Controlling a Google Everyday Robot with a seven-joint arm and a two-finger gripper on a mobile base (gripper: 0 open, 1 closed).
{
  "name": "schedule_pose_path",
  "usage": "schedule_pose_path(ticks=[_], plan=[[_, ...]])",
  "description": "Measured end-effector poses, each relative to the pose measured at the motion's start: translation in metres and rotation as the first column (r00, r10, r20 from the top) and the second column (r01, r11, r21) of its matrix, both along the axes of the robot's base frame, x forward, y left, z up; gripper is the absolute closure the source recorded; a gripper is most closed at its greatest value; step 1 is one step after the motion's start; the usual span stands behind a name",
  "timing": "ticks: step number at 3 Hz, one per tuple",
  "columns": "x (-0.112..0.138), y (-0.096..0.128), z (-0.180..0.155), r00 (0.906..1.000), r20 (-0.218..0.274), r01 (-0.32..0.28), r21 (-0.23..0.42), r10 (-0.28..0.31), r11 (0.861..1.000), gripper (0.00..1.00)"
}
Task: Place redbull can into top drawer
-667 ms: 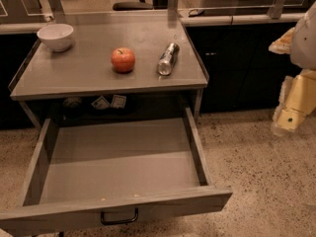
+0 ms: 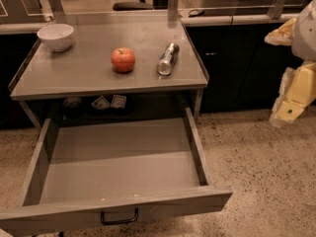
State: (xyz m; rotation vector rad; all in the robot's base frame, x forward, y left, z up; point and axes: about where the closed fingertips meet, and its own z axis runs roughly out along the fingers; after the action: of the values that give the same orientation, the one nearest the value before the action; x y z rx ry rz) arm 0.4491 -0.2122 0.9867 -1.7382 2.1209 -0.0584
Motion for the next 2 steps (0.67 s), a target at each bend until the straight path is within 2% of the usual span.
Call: schedule_pose_path(ticks=[1, 2], plan=[[0.048, 0.015, 0.016, 0.9935, 0.082, -0.086, 0.076, 0.079, 0.993, 0.0], [0.111, 0.036, 0.024, 0.9883, 0.112, -0.114, 0.094, 0.103, 0.989, 0.0]])
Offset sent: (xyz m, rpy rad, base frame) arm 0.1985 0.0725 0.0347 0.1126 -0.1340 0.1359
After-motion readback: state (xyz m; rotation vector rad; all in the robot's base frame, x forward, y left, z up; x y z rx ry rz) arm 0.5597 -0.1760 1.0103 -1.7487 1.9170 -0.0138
